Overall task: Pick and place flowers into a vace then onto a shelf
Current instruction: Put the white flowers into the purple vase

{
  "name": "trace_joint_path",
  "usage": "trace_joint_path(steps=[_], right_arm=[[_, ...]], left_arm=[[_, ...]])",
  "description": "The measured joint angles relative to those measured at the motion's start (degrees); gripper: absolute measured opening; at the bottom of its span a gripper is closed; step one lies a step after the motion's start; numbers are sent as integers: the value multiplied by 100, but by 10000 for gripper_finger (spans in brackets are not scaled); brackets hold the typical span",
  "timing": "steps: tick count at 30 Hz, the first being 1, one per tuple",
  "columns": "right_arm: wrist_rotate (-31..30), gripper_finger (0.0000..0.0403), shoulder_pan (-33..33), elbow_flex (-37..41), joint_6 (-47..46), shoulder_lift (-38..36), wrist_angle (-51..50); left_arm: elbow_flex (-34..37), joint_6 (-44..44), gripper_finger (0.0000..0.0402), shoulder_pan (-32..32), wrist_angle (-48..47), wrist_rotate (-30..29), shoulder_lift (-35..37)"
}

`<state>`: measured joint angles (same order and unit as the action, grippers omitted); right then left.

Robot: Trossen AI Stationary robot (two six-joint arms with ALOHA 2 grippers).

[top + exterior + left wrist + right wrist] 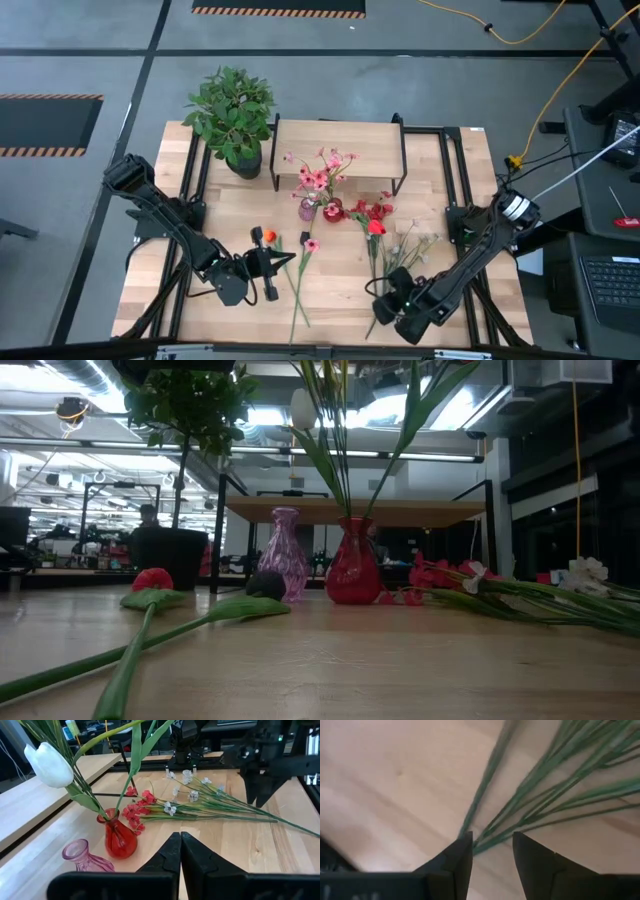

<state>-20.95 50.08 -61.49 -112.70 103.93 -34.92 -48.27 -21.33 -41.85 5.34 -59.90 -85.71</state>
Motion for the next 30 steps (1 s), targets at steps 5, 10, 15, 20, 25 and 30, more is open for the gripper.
trace_joint_path(steps=[5,10,15,20,25,30], right_arm=[[-8,142,-2,-1,-542,270,-2],[-39,142,0,-9,-726,309,-37],[173,142,-38,-27,-729,312,-330],[537,134,-81,-26,-723,307,-1016],[614,100,-81,-9,-704,318,-1601],[624,31,-81,-4,-702,325,-1872]], left_arm=[[0,-2,7,0,0,0,0],[0,-2,2,0,0,1,0],[0,-2,3,0,0,0,0],[0,-2,7,0,0,0,0],[0,-2,5,0,1,0,0],[0,14,1,0,0,-21,0]])
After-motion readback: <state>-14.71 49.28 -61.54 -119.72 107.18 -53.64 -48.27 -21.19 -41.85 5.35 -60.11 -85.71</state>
